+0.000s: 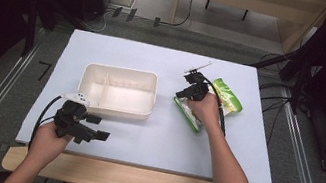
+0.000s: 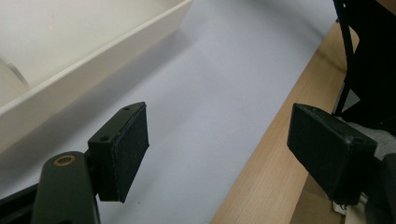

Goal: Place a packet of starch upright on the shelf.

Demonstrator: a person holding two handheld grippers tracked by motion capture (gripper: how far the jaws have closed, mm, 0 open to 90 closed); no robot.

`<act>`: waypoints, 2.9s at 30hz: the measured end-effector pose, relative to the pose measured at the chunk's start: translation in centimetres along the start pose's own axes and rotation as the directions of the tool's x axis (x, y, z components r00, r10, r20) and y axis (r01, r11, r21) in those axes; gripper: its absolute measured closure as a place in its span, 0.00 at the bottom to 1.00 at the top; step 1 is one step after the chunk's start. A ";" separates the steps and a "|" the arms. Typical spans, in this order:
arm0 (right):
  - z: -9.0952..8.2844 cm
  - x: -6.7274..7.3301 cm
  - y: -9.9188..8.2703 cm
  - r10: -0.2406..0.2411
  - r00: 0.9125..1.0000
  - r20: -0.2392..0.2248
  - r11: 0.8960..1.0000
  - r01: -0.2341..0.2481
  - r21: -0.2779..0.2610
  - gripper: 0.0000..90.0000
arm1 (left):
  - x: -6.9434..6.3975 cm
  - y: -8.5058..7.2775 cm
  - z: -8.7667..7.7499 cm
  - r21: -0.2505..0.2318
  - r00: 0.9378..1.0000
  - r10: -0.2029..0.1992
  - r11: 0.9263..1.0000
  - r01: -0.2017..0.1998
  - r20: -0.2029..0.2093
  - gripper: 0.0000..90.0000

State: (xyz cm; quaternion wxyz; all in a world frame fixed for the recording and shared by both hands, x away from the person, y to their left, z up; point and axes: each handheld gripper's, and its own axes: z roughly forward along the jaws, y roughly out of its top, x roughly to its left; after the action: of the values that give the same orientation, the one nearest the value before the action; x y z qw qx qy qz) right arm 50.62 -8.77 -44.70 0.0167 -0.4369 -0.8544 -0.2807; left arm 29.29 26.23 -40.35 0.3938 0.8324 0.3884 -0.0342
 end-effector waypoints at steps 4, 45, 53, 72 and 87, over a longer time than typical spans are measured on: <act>0.0 0.3 -0.2 -0.019 1.000 -0.013 1.000 0.019 0.017 1.00 | -0.1 0.0 0.1 -0.003 1.000 0.002 1.000 -0.002 -0.001 0.24; -5.7 0.9 -7.9 -0.073 0.985 -0.154 0.995 0.061 -0.083 0.81 | -0.2 0.2 -0.2 -0.013 1.000 0.005 1.000 -0.004 0.005 0.24; -8.3 0.7 -7.4 -0.094 0.989 -0.114 0.976 0.070 -0.205 0.55 | -0.1 0.1 -0.1 -0.008 1.000 0.006 1.000 -0.006 -0.001 0.24; -11.4 -5.4 -7.3 0.069 0.998 0.005 0.959 -0.065 -0.277 0.50 | 0.0 -0.2 -0.1 -0.007 1.000 -0.005 1.000 0.005 -0.006 0.24; -7.4 -10.2 -5.8 0.229 0.971 0.062 0.950 -0.209 -0.233 0.41 | 0.2 -0.4 -0.3 -0.008 1.000 -0.015 1.000 0.014 -0.017 0.24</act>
State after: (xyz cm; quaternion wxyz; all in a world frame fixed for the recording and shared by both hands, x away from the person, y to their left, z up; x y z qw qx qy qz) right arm 50.94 -22.62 -43.97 -0.0396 -0.5402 -0.7632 -0.3523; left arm 29.07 26.75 -40.47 0.3935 0.8282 0.3979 -0.0285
